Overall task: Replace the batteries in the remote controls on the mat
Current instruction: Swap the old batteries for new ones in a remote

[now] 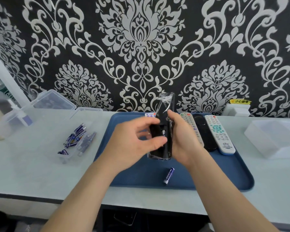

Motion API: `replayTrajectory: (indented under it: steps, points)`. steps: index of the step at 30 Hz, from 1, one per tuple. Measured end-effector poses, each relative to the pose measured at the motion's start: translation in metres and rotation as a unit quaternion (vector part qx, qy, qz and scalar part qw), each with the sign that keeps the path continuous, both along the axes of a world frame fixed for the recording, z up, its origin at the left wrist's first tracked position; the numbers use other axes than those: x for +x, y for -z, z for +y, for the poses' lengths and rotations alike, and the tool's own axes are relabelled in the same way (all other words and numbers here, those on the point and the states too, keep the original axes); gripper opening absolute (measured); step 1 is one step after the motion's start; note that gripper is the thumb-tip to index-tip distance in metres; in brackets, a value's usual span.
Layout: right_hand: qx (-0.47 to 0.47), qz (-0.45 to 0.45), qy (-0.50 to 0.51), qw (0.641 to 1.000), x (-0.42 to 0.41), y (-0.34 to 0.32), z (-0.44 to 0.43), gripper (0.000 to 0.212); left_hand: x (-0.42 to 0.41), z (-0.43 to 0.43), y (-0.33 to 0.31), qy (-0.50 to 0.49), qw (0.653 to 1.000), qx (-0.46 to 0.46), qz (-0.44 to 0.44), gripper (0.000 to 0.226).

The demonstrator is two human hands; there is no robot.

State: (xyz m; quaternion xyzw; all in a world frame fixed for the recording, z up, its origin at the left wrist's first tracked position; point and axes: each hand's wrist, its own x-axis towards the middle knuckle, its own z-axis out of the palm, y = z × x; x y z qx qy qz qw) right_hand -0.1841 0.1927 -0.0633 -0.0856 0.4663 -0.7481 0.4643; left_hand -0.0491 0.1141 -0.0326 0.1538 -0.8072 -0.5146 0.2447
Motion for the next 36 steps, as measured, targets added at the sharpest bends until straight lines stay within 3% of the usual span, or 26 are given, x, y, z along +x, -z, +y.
replayTrajectory:
  steps: [4,6,8,12,16,20,26,33,36]
  points:
    - [-0.004,0.002,0.018,1.000,-0.001,-0.001,0.000,0.053,-0.004,0.004,0.004,-0.020,0.997,-0.072,0.000,0.025]
    - [-0.017,-0.014,0.024,0.999,0.001,-0.005,0.001,0.059,-0.005,0.002,-0.001,-0.057,0.996,-0.021,0.062,0.016]
    - [-0.024,-0.034,0.023,0.999,0.003,-0.008,0.002,0.064,-0.006,-0.004,-0.005,-0.123,0.986,0.068,0.093,0.022]
    - [-0.031,-0.036,0.003,0.999,0.001,-0.007,0.003,0.059,-0.004,-0.014,-0.008,-0.149,0.969,0.177,0.081,0.025]
    - [-0.032,-0.020,-0.028,0.999,0.003,-0.009,0.003,0.053,-0.006,-0.012,-0.005,-0.120,0.991,0.064,0.018,0.024]
    - [-0.033,-0.008,-0.036,0.999,0.006,-0.009,0.003,0.063,-0.008,-0.009,-0.010,-0.087,0.996,0.026,0.007,0.030]
    - [-0.013,0.020,-0.037,0.999,0.005,-0.009,0.007,0.052,-0.009,0.003,-0.019,-0.030,0.996,-0.076,-0.044,0.027]
    - [-0.003,0.034,-0.043,0.998,0.008,-0.013,0.012,0.051,-0.012,0.008,-0.018,-0.027,0.982,-0.186,-0.013,0.020]
    - [-0.003,0.028,-0.036,0.999,0.010,-0.017,0.013,0.045,-0.017,0.004,-0.009,-0.008,0.986,-0.166,-0.011,0.018]
